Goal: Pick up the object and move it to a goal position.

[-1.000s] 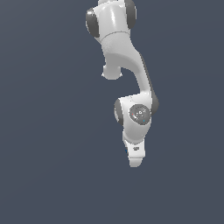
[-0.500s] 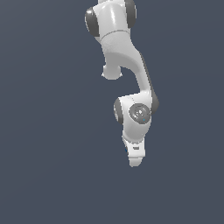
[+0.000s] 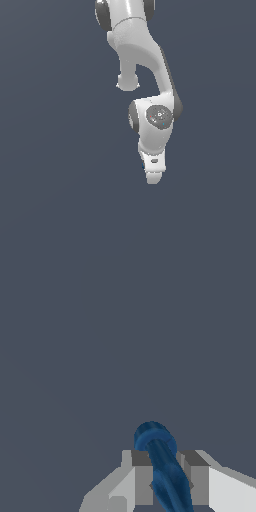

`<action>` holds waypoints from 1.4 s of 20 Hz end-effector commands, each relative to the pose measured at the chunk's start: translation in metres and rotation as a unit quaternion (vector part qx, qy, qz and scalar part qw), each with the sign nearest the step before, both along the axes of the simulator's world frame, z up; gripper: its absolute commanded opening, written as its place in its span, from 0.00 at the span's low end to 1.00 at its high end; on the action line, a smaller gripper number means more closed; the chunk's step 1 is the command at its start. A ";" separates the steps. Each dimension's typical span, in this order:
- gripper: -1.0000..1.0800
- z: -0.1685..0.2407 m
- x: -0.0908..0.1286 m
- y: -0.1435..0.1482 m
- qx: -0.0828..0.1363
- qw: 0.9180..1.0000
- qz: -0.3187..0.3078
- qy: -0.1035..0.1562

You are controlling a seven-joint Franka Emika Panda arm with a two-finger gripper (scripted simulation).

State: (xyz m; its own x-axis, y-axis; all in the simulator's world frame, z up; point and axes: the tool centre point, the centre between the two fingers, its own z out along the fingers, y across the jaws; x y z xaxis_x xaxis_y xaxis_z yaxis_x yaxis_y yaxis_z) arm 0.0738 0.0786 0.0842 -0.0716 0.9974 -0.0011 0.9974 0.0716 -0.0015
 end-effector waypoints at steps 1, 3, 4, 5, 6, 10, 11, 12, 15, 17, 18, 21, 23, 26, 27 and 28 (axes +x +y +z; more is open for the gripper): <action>0.00 0.018 -0.005 -0.004 -0.001 1.000 0.000 -0.001; 0.00 0.035 -0.010 -0.007 -0.001 1.000 0.000 -0.001; 0.00 0.044 -0.012 -0.009 -0.001 1.000 0.000 -0.001; 0.00 0.054 -0.015 -0.011 -0.001 1.000 0.000 -0.001; 0.00 0.064 -0.018 -0.013 -0.001 1.000 0.000 -0.001; 0.00 0.107 -0.030 -0.021 -0.001 1.000 0.001 0.000; 0.00 0.119 -0.034 -0.023 -0.001 1.000 0.001 0.000; 0.00 0.130 -0.037 -0.025 -0.001 1.000 0.001 0.000; 0.00 0.165 -0.046 -0.032 -0.001 1.000 0.001 0.000; 0.00 0.188 -0.053 -0.036 -0.001 1.000 0.001 0.000; 0.00 0.200 -0.056 -0.038 -0.001 1.000 0.001 0.000; 0.00 0.234 -0.065 -0.045 0.000 1.000 0.001 0.000; 0.00 0.258 -0.071 -0.049 0.000 1.000 0.001 0.000; 0.00 0.292 -0.080 -0.056 0.001 1.000 0.002 -0.001; 0.00 0.303 -0.083 -0.058 0.001 1.000 0.002 -0.001; 0.00 0.314 -0.085 -0.060 0.001 1.000 0.002 -0.001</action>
